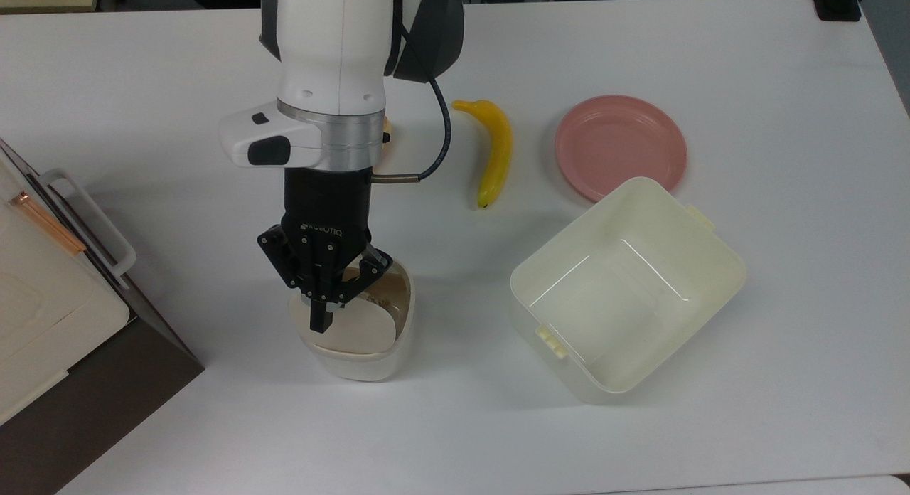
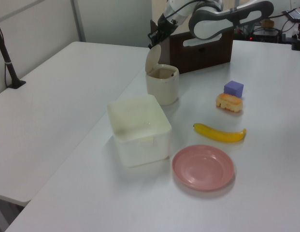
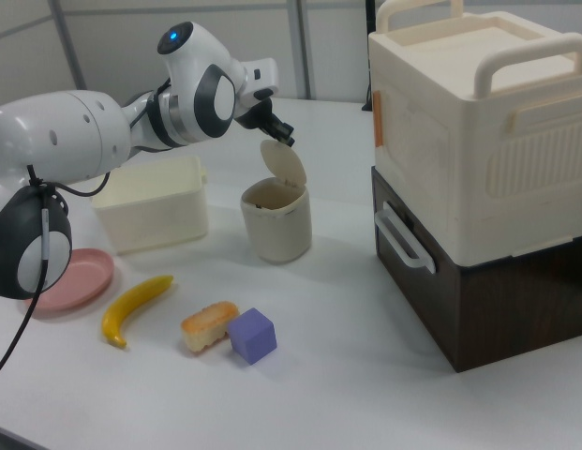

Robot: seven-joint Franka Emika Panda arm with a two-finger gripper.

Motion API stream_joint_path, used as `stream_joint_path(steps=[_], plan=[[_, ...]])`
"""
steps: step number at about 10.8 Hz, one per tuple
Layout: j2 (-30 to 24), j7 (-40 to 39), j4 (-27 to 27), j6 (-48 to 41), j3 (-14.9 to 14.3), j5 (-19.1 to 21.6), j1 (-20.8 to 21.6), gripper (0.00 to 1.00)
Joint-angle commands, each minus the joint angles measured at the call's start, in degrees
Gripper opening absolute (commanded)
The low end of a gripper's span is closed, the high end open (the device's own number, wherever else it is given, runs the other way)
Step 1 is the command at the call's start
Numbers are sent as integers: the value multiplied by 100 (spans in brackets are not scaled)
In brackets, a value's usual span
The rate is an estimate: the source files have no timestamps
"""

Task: Close the trash can
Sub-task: 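Push the raised lid down toward the can rim with the gripper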

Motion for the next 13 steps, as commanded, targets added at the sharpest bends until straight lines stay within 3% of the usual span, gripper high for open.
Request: stream_joint_path(steps=[1,5,13], plan=[[-208,178,-281,75,-94,-211,122,0],[-594,204,-850,66,-94,-405,123,0],[-701,221,-1449,57,-94,-668,131,0]])
